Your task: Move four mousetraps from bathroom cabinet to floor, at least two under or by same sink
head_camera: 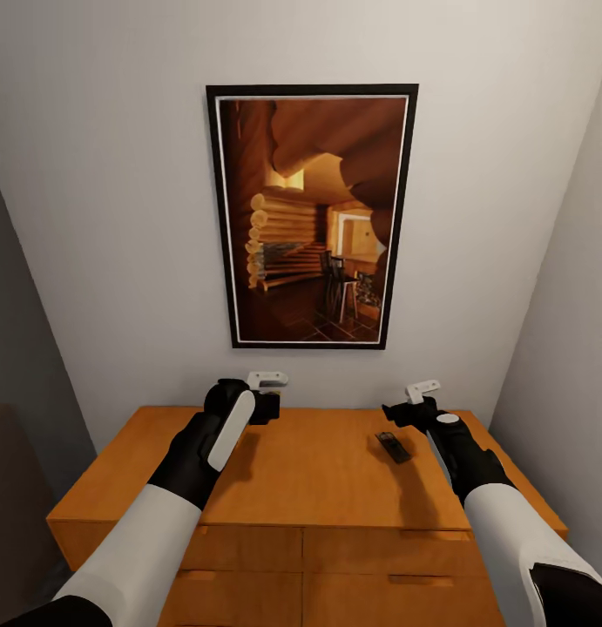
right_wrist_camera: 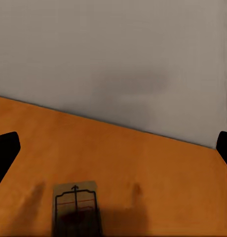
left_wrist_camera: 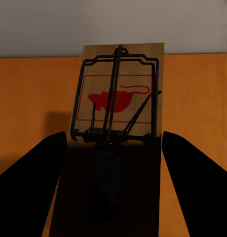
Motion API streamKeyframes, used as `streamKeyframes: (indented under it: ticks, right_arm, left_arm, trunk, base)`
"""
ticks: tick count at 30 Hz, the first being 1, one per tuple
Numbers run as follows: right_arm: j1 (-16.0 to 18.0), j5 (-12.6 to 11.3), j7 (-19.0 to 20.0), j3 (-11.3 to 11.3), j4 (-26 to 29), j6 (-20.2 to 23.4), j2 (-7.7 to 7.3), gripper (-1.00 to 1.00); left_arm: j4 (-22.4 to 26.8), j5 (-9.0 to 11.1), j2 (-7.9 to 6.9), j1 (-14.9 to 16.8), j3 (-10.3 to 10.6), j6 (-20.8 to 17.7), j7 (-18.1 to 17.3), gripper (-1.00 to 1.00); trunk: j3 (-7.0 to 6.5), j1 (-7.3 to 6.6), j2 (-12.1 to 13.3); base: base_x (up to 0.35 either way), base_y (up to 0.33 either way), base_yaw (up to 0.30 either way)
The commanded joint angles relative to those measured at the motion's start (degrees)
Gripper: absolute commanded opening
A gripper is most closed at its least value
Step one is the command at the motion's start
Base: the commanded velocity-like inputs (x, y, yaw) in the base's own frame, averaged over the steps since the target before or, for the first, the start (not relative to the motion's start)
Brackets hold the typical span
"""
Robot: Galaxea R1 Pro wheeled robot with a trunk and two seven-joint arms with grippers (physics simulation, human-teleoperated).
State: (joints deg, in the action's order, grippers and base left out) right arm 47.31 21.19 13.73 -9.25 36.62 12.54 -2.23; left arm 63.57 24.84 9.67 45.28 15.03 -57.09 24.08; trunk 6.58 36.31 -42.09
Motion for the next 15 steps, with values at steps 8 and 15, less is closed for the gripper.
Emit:
streamKeyframes:
  ticks: [8, 15]
  right_arm:
    - [0.0, 0.6, 0.5, -0.2, 0.0, 0.1, 0.04, 1.0]
    - [0.0, 0.7, 0.5, -0.2, 0.0, 0.0, 0.04, 1.0]
  left_arm:
    - [0.0, 0.6, 0.0, 0.1, 0.0, -0.1, 0.6, -1.0]
    - [0.0, 0.6, 0.0, 0.0, 0.0, -0.1, 0.6, -1.0]
  trunk:
    - [0.1, 0.02, -0.1]
    - [0.1, 0.02, -0.1]
  base:
    - [0.0, -0.193, 0.0]
    - [0.0, -0.022, 0.038]
